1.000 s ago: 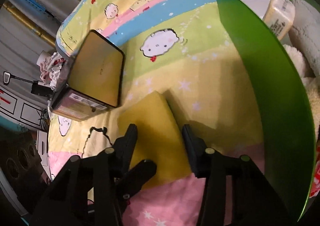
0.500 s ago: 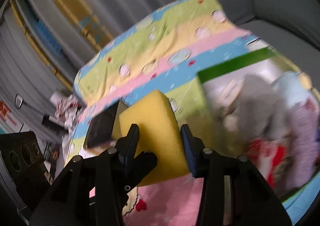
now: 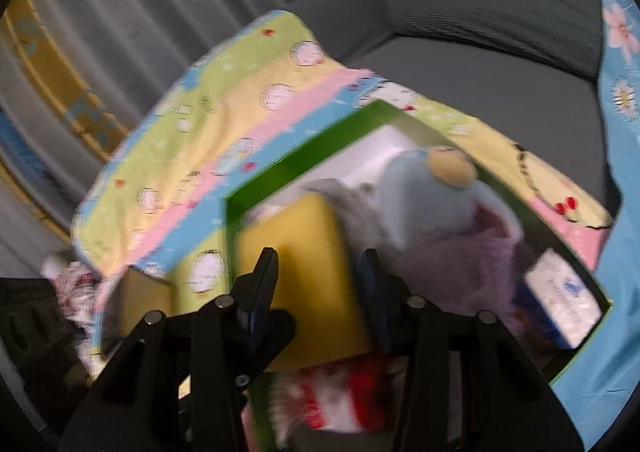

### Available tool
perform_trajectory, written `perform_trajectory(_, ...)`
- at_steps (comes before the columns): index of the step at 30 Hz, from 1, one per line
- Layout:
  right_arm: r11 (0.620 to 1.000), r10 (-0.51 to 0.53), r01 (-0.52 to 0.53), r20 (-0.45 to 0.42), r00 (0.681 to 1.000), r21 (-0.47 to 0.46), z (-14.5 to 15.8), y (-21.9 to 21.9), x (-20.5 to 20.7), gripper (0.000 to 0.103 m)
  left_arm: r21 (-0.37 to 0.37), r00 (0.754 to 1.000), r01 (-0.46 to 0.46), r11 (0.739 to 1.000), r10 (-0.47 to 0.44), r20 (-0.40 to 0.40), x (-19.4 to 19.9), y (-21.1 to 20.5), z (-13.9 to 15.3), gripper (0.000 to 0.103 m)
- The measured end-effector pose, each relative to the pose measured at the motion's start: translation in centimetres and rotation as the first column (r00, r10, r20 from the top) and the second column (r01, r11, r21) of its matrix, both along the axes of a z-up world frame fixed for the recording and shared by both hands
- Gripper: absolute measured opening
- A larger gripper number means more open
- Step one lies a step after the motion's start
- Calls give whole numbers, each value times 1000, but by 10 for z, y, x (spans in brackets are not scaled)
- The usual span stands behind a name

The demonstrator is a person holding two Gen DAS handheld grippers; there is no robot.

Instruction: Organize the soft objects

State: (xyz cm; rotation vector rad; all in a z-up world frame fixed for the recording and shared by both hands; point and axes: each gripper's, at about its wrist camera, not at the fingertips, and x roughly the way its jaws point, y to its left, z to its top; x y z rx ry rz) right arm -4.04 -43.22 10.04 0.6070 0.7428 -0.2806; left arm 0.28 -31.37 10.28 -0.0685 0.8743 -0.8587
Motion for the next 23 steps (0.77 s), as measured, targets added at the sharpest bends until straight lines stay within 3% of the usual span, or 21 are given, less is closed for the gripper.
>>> perform_trajectory(2,1000,1,-1,6,1000,25,-1,-3,-2,48,9,999,-29,1000,29,20,-3,5,2,54)
perform_trajectory(3,1000,-2,2,12,1000,28,1,-3,-4,56,8,999,-27,1000,27,20,-5,5,3,55)
perform_trajectory(6,1000,-27,26,50,998,11,12,-2,-15,82,9,1000,-8,1000,8,17,-10,9,9,74)
perform_trajectory(7,999,-35,36,59,998,-1,16,-1,-18,85,18,1000,-15,1000,15,26,-12,11,11,85)
perform_trajectory(8,999,-41,42,62,997,-13,19,-1,-20,90,22,999,-24,999,23,38,-15,13,14,88)
perform_trajectory(11,993,-77,84,91,993,-81,35,5,-33,95,7,998,-29,1000,28,62,-21,20,24,89)
perform_trajectory(15,988,-109,123,139,984,-95,50,2,-49,101,19,996,-23,1000,21,89,-29,24,35,89)
perform_trajectory(23,973,-165,185,142,976,-139,63,-2,-67,102,4,993,-35,999,35,115,-37,33,45,89)
